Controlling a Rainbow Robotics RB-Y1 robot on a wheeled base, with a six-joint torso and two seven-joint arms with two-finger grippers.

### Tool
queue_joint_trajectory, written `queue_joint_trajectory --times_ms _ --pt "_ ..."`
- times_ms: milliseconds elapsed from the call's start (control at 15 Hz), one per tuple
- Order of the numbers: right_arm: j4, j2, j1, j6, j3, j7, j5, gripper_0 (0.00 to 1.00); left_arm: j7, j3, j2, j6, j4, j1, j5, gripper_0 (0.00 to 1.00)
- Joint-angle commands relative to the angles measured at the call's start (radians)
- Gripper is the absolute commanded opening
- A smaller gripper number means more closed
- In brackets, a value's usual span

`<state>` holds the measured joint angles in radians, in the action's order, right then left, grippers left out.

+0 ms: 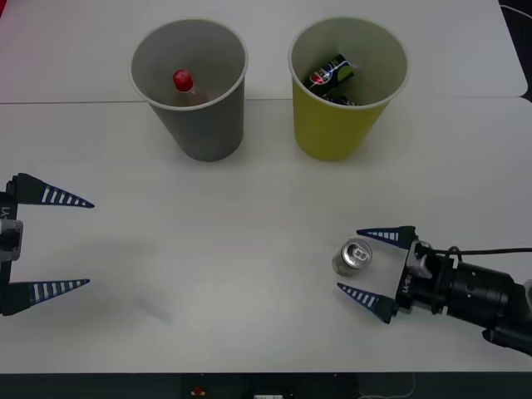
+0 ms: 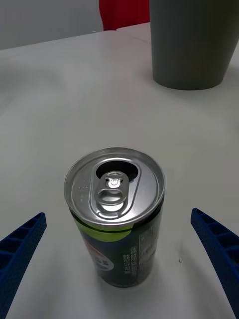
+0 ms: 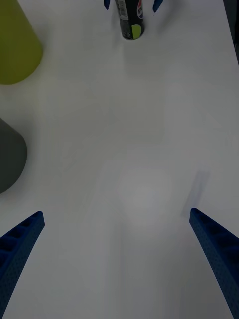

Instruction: Put the can into the green bin and the plastic bottle into the gray bin

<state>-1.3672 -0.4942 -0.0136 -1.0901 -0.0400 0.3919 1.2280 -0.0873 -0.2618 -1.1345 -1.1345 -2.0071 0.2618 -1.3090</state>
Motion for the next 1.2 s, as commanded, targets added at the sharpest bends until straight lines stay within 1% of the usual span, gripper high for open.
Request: queue_joint_trajectory --times_ms 67,133,200,267,333,867,1067,1200 --pt "0.011 0.026 0.014 0.001 0.0 0.005 0.013 1.0 0.0 0.0 0.0 0.0 0.0 0.0 0.0 1.0" --pt "0.011 0.028 0.014 0.001 0.0 0.004 0.013 1.0 0.0 0.0 0.0 0.0 0.0 0.0 0.0 1.0" --pt "0.011 0.028 0.014 0.001 0.0 0.005 0.013 0.48 0.0 0.0 0.0 0.0 0.0 0.0 0.0 1.0" --pt "0.011 0.028 0.014 0.001 0.0 0.005 0.016 0.05 0.0 0.0 0.0 0.0 0.0 0.0 0.0 1.0" --pt "0.011 0.028 0.014 0.001 -0.001 0.005 0.016 0.0 0.0 0.0 0.0 0.0 0.0 0.0 0.0 1.0" --pt "0.011 0.028 0.017 -0.013 -0.003 -0.001 0.016 0.0 0.0 0.0 0.0 0.0 0.0 0.0 0.0 1.0" --pt "-0.006 0.014 0.02 -0.033 -0.003 -0.018 0.01 0.0 0.0 0.0 0.0 0.0 0.0 0.0 0.0 1.0" --pt "-0.039 -0.01 0.018 -0.036 -0.006 -0.061 0.01 0.0 0.0 0.0 0.0 0.0 0.0 0.0 0.0 1.0"
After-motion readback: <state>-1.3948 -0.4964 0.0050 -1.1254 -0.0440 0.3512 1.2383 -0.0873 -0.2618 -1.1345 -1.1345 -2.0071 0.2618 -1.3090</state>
